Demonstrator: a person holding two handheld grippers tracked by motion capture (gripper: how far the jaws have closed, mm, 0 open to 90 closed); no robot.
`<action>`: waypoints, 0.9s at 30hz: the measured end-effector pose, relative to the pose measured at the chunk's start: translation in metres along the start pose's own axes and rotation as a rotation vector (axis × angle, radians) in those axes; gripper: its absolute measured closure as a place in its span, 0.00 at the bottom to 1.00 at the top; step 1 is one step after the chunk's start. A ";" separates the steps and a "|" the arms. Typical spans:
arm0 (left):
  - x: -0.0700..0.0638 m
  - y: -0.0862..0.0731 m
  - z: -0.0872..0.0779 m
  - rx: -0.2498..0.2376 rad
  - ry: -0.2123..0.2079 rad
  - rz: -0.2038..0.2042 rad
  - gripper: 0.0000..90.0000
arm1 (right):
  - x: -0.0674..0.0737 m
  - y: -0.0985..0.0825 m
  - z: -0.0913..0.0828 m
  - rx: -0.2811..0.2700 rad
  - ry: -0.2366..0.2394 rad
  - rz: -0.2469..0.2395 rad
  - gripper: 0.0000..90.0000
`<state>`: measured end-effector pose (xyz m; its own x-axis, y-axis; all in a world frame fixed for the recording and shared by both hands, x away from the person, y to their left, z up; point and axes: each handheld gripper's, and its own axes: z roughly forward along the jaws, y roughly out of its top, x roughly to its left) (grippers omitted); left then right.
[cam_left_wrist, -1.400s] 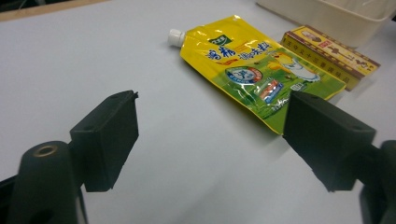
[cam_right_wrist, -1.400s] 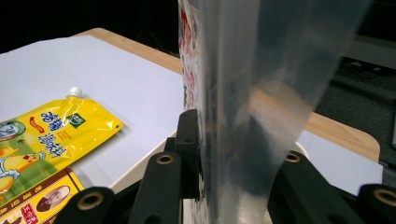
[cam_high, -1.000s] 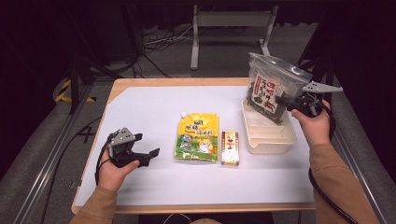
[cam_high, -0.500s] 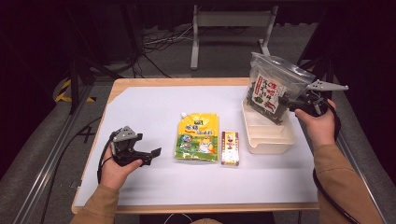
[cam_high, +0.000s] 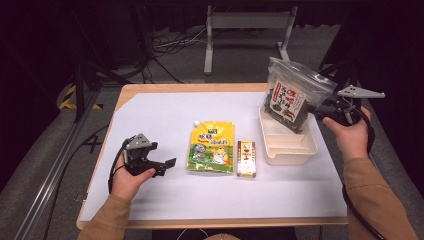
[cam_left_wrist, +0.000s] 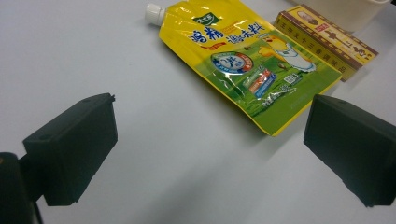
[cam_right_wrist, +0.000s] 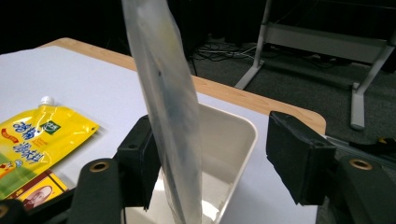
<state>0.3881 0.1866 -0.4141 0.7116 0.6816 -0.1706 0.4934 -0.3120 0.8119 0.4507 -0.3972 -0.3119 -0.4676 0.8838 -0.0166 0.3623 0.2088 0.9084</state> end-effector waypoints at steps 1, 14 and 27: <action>0.000 0.000 0.001 -0.003 0.003 0.000 0.04 | -0.001 -0.001 -0.001 0.003 -0.007 0.007 0.41; -0.001 0.002 0.002 -0.005 -0.004 -0.001 0.04 | -0.012 -0.009 0.002 0.044 -0.122 0.066 0.48; -0.001 0.001 0.000 -0.005 -0.003 -0.001 0.04 | -0.006 -0.012 -0.002 0.053 -0.096 0.077 0.42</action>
<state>0.3879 0.1855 -0.4131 0.7123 0.6802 -0.1730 0.4918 -0.3079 0.8145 0.4482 -0.4057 -0.3217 -0.3583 0.9336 0.0095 0.4374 0.1588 0.8852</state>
